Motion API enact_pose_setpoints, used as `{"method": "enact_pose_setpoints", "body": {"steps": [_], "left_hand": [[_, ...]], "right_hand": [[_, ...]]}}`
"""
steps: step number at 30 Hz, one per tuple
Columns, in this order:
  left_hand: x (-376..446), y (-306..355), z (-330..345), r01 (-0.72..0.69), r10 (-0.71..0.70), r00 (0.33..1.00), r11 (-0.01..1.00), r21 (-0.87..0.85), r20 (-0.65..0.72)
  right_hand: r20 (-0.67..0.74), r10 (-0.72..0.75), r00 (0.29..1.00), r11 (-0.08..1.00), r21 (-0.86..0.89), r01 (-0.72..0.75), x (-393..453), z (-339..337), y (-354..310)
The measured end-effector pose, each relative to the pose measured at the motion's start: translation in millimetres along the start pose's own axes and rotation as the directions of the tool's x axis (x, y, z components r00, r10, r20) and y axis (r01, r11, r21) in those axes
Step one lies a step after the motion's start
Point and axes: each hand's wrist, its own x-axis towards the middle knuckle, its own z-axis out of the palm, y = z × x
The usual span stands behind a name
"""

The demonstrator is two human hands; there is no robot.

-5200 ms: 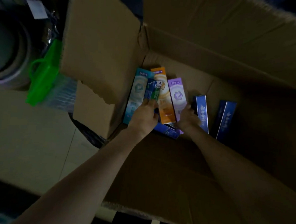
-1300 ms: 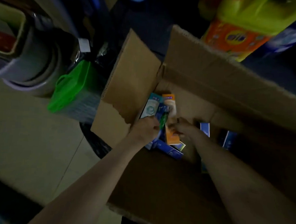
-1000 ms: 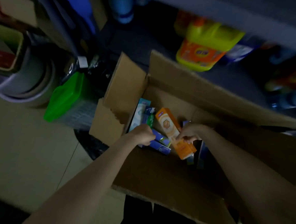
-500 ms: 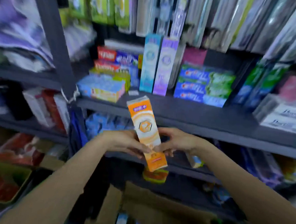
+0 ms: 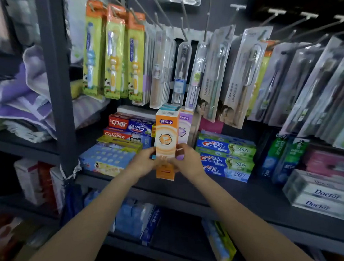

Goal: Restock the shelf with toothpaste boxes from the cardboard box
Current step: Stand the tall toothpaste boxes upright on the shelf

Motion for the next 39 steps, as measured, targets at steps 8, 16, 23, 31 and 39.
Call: {"method": "enact_pose_setpoints", "body": {"steps": [8, 16, 23, 31, 39], "left_hand": [[41.8, -8.0, -8.9, 0.039, -0.03, 0.996, 0.992, 0.121, -0.079], [66.2, -21.4, -9.5, 0.037, -0.024, 0.997, 0.984, 0.175, -0.075], [71.7, -25.9, -7.8, 0.037, -0.018, 0.997, 0.969, 0.245, -0.079], [67.7, -40.5, -5.0, 0.1, -0.086, 0.993, 0.979, 0.176, -0.086], [12.7, -39.9, -5.7, -0.097, 0.243, 0.846, 0.945, 0.311, -0.474]], "right_hand": [[0.053, 0.007, 0.999, 0.998, -0.058, -0.004, 49.1, 27.8, 1.5], [0.03, 0.003, 1.0, 0.975, -0.223, 0.004, 70.6, 35.6, 6.8], [0.024, 0.003, 1.0, 0.978, -0.207, 0.002, 69.6, 36.2, 11.8], [0.03, 0.033, 0.999, 0.993, -0.115, -0.029, 60.1, 36.0, 18.6], [-0.004, -0.087, 0.996, 0.992, -0.094, 0.086, 24.4, 29.5, 27.6]]}}
